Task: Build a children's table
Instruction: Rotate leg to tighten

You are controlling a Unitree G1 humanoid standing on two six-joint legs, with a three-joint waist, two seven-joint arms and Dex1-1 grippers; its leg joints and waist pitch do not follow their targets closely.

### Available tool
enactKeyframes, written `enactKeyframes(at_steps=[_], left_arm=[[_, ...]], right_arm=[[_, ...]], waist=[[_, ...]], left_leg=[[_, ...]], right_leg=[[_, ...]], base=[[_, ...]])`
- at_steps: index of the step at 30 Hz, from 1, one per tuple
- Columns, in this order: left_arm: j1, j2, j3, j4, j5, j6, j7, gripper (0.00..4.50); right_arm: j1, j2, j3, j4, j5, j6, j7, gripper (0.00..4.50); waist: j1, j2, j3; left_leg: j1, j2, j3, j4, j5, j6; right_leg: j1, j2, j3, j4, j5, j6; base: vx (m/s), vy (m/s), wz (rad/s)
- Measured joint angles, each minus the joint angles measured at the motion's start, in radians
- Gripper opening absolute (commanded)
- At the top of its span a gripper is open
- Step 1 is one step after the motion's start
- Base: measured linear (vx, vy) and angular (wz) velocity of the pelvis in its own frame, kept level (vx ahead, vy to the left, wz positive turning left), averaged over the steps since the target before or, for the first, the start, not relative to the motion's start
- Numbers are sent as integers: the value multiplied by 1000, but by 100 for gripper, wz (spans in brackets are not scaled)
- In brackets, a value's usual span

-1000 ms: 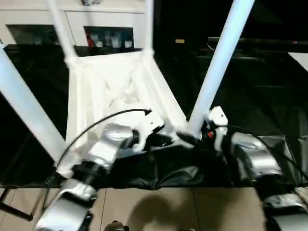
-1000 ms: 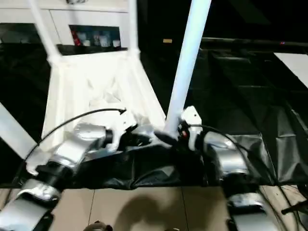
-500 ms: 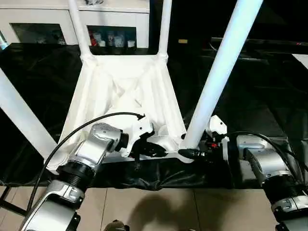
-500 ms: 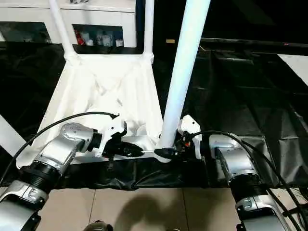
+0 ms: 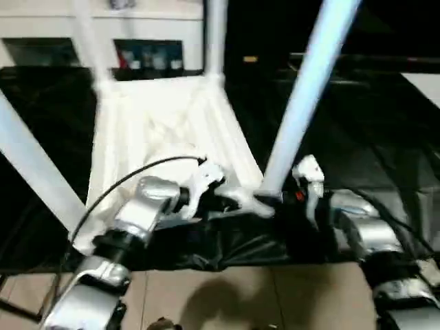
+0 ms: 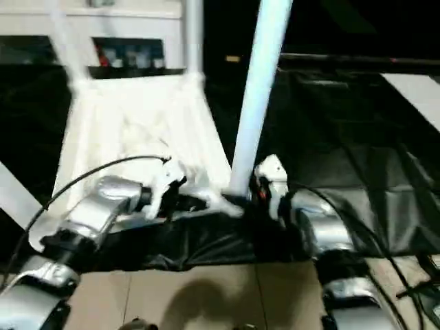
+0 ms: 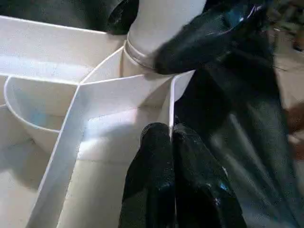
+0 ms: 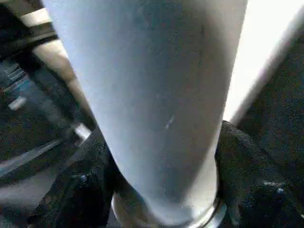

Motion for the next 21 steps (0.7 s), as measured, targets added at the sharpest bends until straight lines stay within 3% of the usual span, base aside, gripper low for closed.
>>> enactKeyframes(at_steps=[7,14,15,17,21], left_arm=[[-31,-115,20,40,37,21,221,0],[-29,-142,22,43,43,21,271,0],[-28,-142,22,41,44,21,270,0],[-27,-142,23,38,45,21,268,0],[-27,-139,25,34,45,20,250,0]], right_arm=[[-35,53,-51,28,-35,13,-236,257],[-35,73,-62,28,-48,2,-307,257],[-35,73,-62,28,-48,0,-308,313],[-34,73,-64,26,-41,0,-305,313],[-26,66,-64,-2,-40,22,-276,356]], waist=[[2,1,-1],[3,5,-3],[2,5,-3],[2,6,-3],[3,6,-3]], left_leg=[[-1,0,0,-3,0,0],[-1,0,1,-3,-1,1],[-1,0,1,-3,-1,1],[-1,0,1,-3,-1,1],[-2,0,1,-3,-1,1]], right_leg=[[-1,0,0,-1,0,0],[-1,0,0,-1,0,0],[-1,0,0,-1,0,0],[-1,0,0,-1,0,0],[-2,0,0,-2,0,0]], base=[[0,0,0],[0,0,0],[0,0,0],[0,0,0],[0,0,0]])
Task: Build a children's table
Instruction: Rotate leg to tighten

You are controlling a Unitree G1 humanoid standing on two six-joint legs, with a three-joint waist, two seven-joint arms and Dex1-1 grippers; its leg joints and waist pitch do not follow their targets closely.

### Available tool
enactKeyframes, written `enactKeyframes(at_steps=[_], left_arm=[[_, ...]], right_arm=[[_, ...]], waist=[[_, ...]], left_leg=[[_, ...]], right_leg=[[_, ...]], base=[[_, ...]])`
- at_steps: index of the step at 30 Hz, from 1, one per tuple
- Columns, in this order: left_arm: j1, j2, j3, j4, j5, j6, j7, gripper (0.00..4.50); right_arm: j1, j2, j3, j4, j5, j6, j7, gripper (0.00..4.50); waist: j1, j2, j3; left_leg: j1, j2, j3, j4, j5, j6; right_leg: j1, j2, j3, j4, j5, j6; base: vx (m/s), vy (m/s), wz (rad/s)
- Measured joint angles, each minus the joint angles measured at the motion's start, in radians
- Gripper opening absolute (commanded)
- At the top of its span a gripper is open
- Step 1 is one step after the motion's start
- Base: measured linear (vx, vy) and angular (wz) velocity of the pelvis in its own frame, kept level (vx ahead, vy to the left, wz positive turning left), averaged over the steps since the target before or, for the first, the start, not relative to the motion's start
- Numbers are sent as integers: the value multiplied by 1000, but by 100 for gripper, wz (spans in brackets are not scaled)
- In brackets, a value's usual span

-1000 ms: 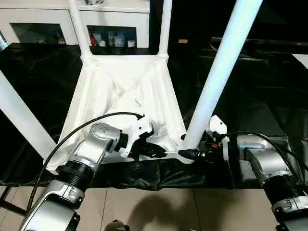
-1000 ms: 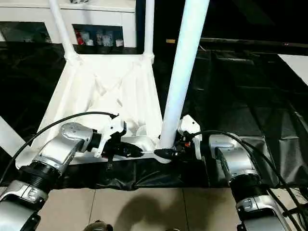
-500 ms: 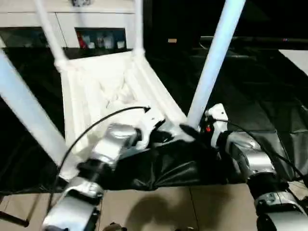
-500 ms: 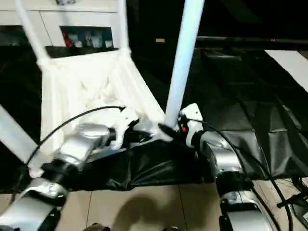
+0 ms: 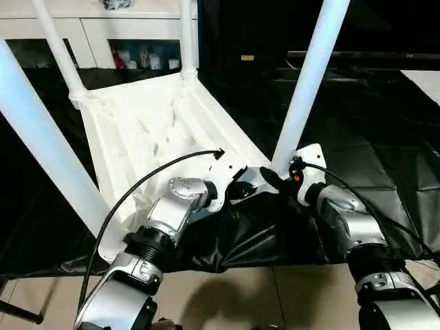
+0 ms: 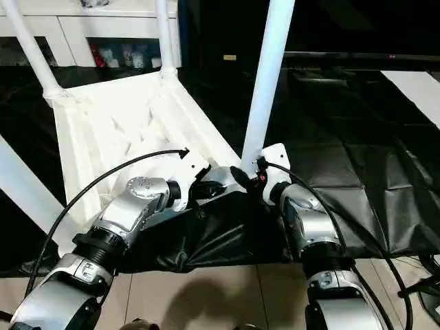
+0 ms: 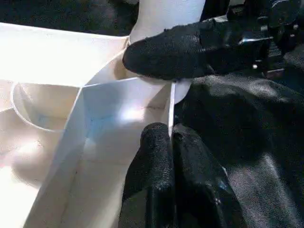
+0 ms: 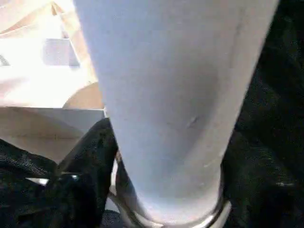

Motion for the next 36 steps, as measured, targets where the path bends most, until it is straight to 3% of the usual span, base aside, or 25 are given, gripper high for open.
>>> enactKeyframes(at_steps=[14,22,29,36], left_arm=[[48,153,-31,-69,-57,-16,-296,0],[64,231,-69,-107,-87,-26,-464,0],[66,247,-87,-108,-95,-26,-514,0],[66,246,-86,-108,-95,-25,-504,0]], right_arm=[[50,-156,119,-109,9,-33,416,371],[71,-212,169,-157,46,-6,598,305],[71,-241,197,-167,44,-3,663,246],[72,-240,198,-184,43,-17,668,229]], waist=[[14,1,1],[38,1,1],[41,-1,1],[39,-2,1]], left_leg=[[-1,0,0,2,0,0],[-4,0,0,2,0,1],[-3,0,0,5,0,1],[-3,0,0,5,0,1]], right_leg=[[0,0,0,1,0,0],[-1,-1,0,1,0,0],[0,-1,0,2,0,0],[0,-1,0,2,0,0]], base=[[0,0,0],[0,0,0],[0,0,0],[0,0,0]])
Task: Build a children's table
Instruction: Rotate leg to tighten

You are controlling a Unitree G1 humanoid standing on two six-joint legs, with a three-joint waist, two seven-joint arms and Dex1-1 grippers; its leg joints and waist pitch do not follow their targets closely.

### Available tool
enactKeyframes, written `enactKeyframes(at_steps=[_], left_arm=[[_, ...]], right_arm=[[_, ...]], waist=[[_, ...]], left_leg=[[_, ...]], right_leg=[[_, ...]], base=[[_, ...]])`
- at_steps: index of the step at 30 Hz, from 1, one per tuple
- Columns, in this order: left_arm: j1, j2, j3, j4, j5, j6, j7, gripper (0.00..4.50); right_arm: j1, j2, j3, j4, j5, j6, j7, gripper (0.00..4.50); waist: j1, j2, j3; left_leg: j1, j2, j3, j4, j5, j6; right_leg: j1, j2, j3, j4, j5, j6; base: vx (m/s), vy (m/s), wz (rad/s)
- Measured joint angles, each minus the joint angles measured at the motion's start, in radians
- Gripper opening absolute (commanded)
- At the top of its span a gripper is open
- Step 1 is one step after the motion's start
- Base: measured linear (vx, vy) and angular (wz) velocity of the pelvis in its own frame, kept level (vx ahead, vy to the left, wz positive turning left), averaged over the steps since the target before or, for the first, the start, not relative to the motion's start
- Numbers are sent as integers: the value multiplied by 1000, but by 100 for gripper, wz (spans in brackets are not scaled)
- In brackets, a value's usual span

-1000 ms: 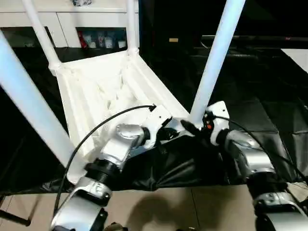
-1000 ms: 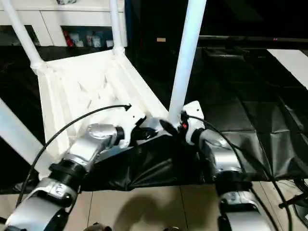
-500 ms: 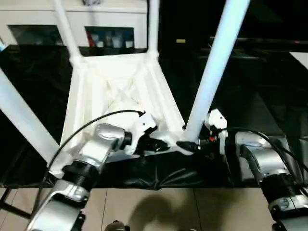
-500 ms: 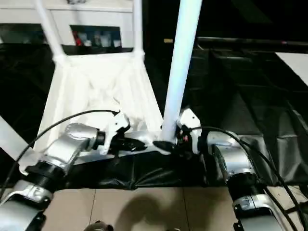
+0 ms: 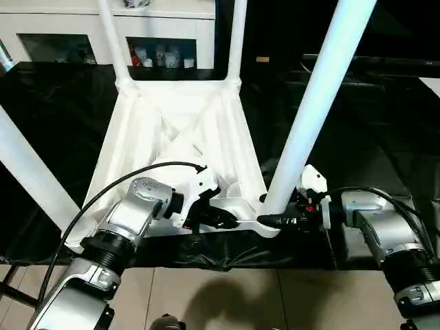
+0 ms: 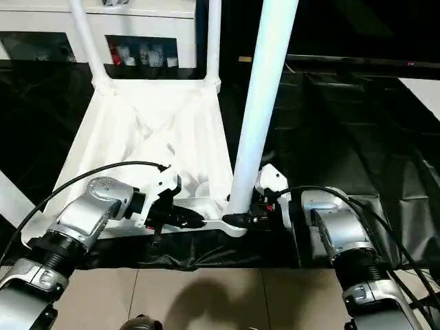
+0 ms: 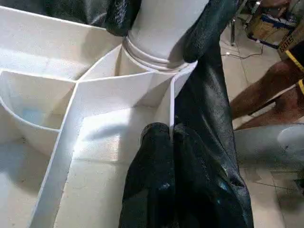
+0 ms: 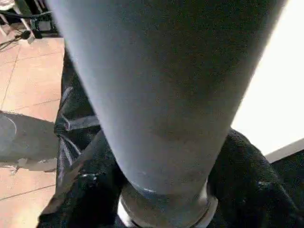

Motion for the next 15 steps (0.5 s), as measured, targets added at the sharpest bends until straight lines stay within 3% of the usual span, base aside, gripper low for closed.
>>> enactKeyframes(at_steps=[6,12,15], left_arm=[[-1,-24,0,1,3,7,54,0],[-17,-82,24,33,25,20,189,0],[-49,-152,55,91,46,25,336,0]], right_arm=[[14,19,-35,4,3,8,-39,208],[10,85,-109,64,7,10,-212,206],[-25,149,-156,119,-10,15,-404,205]], waist=[[-3,0,0],[-25,0,0],[-42,0,0]], left_leg=[[2,0,0,1,0,0],[5,0,0,1,0,0],[5,0,0,2,0,0]], right_leg=[[2,0,0,0,0,0],[4,0,0,1,-1,2],[4,0,0,0,-2,4]], base=[[0,0,0],[0,0,0],[0,0,0]])
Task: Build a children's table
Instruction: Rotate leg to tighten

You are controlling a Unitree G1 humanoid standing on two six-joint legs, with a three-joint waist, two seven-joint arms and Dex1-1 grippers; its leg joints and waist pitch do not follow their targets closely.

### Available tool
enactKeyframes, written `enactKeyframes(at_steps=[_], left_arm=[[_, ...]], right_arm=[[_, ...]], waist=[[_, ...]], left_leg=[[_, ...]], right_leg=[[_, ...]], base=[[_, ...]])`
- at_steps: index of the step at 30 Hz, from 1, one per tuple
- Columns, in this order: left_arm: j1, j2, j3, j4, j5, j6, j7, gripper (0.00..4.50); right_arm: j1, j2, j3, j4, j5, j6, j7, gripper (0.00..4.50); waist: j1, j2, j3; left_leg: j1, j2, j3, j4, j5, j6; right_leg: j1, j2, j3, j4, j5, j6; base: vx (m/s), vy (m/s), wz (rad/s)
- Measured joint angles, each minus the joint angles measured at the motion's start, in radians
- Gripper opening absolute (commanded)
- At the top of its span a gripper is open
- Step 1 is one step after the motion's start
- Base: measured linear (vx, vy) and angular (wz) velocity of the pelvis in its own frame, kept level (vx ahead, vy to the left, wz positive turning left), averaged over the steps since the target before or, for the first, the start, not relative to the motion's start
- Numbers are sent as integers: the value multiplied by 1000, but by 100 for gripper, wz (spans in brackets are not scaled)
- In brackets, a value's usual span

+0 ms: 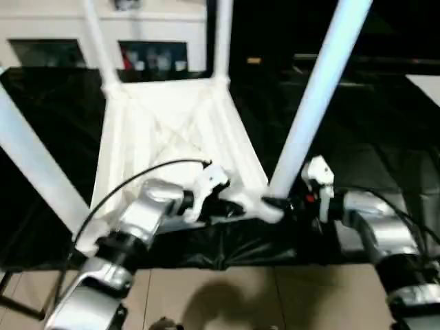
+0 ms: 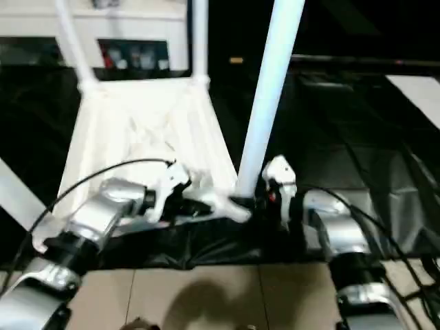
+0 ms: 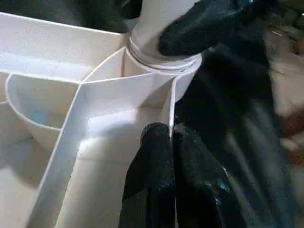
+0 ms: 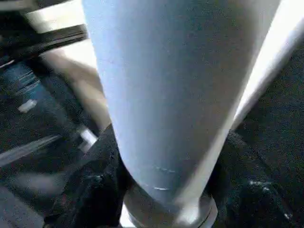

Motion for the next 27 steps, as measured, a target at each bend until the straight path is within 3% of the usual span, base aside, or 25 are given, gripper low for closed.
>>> enactKeyframes(at_steps=[7,11,13,17,20,27], left_arm=[[-39,-80,19,56,18,2,183,0],[-39,-92,30,57,24,3,197,0],[-39,-91,31,57,24,3,194,0],[-33,-72,29,48,19,2,153,0],[-19,-45,17,25,9,2,89,0],[-1,14,-7,1,-7,-16,-50,0]], right_arm=[[-75,78,-47,74,-30,22,-239,200],[-87,86,-50,86,-35,19,-261,200],[-87,86,-52,85,-35,20,-257,255],[-73,81,-61,58,6,43,-191,289],[-46,28,-35,28,10,38,-71,316],[-9,-86,26,-27,15,33,153,316]], waist=[[-16,0,0],[-17,0,0],[-16,0,0],[-16,0,0],[-4,1,-1],[15,1,-1]], left_leg=[[0,0,-1,-2,0,0],[-1,0,0,-5,-1,0],[-1,0,0,-5,-1,0],[-1,0,0,-5,-1,0],[-1,0,0,-5,-1,0],[-1,0,0,-4,0,0]], right_leg=[[-2,0,-1,-1,2,-4],[-3,0,-1,-2,3,-5],[-3,0,-1,-2,3,-5],[-3,0,-1,-2,3,-5],[-3,0,-1,-2,3,-5],[-2,0,-1,-1,3,-5]], base=[[0,0,0],[0,0,0],[0,0,0],[0,0,0],[0,0,0],[0,0,0]])
